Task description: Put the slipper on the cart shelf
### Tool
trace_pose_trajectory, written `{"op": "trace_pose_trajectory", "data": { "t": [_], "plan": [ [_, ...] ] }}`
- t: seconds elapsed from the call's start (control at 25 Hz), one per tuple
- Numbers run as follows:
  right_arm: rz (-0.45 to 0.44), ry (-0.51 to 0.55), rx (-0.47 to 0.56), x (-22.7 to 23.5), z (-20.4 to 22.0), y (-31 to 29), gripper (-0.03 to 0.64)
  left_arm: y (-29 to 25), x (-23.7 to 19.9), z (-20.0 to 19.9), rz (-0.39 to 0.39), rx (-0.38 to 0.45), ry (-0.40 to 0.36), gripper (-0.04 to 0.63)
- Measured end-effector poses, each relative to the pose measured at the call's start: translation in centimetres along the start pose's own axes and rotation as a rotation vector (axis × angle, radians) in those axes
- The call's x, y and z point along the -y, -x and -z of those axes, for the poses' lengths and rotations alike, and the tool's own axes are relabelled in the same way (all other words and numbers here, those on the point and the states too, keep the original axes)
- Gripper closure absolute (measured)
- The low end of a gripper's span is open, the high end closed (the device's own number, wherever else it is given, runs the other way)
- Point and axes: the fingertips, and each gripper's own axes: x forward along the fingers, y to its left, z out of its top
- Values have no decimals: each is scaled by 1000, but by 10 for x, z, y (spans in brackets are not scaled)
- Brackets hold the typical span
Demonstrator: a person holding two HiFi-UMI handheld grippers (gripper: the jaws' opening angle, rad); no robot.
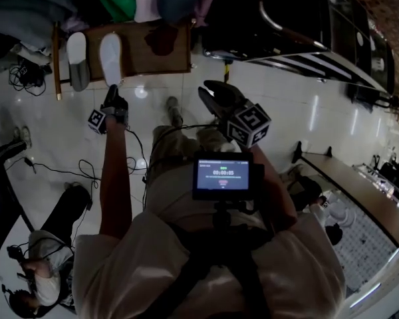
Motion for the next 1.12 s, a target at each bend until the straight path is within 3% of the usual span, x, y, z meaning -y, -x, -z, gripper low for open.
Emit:
{"op": "trace_pose_trajectory", "data": {
  "t": [0.16,0.4,0.8,1.12],
  "plan": [
    [25,-17,41,12,3,15,512,18,21,12,14,-24,-10,548],
    [86,-50,147,30,-5,79,512,46,61,66,34,-103,-73,548],
    [158,-50,245,64,-10,162,512,27,98,138,83,-156,-116,548],
    [260,-92,365,120,5,287,512,19,127,260,107,-275,-163,548]
  ]
}}
